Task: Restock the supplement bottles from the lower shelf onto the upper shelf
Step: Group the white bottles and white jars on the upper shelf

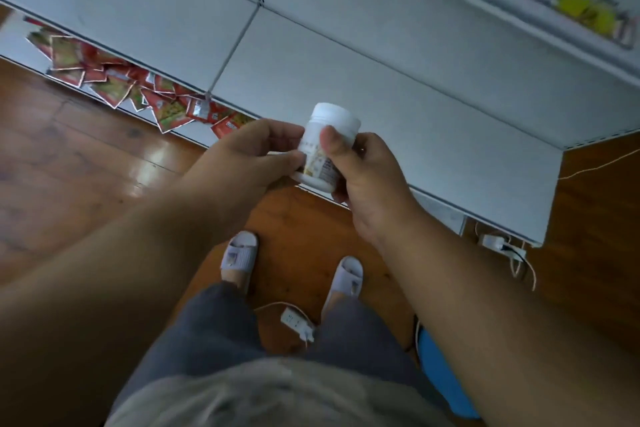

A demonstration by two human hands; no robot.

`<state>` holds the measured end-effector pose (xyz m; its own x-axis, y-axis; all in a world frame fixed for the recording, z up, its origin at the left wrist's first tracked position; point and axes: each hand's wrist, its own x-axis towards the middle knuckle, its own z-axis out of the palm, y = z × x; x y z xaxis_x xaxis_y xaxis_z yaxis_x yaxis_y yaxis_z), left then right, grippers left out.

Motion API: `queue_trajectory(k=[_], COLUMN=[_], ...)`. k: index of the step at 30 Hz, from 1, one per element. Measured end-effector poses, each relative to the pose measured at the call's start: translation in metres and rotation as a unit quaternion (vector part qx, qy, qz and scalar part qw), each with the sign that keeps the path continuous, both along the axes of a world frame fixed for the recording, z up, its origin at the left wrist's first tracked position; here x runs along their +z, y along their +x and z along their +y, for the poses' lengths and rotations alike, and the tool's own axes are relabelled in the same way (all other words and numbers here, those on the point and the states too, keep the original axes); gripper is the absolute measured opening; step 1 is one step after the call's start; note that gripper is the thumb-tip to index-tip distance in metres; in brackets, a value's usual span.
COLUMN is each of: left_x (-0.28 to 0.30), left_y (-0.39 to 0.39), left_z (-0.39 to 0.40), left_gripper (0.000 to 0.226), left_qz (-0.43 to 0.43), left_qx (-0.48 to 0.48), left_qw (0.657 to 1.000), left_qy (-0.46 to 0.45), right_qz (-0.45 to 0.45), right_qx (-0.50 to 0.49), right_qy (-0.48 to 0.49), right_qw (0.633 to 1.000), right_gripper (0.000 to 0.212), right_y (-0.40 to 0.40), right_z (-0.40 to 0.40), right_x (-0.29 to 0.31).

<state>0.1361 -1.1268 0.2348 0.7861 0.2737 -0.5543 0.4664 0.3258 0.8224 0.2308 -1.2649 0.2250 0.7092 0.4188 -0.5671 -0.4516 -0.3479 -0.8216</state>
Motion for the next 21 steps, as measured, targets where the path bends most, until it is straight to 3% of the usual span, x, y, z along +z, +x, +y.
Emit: queue_trajectory(k=[3, 9, 16, 18, 21], left_x=[0.053, 0.139, 0.215, 0.226, 0.242], left_y=[-0.036, -0.035, 0.017, 0.032, 0.056], left_z=[0.011, 0.046, 0.041, 0.025, -0.005], left_gripper=[0.047, 0.044, 0.048, 0.046, 0.043], left_qz=[-0.035, -0.125, -0.185, -0.191, -0.194], left_qx=[-0.023, -0.066, -0.176, -0.198, -0.212], left_qw=[0.999, 0.989, 0.96, 0.957, 0.957], left_qy=[0.005, -0.052, -0.117, -0.088, 0.031], right_qz=[-0.01, -0.05, -0.19, -0.222, -0.266], right_qx=[0.025, -0.028, -0.158, -0.193, -0.22], right_qy=[0.02, 0.122, 0.135, 0.11, 0.054], right_qw=[0.999, 0.991, 0.96, 0.949, 0.937], right_gripper=[0.082, 0.028, 0.02, 0.012, 0.011], right_y=[-0.028, -0.043, -0.036, -0.033, -0.022], right_z=[0.007, 0.012, 0.0, -0.016, -0.04], right_x=[0.051, 0.147, 0.234, 0.244, 0.253])
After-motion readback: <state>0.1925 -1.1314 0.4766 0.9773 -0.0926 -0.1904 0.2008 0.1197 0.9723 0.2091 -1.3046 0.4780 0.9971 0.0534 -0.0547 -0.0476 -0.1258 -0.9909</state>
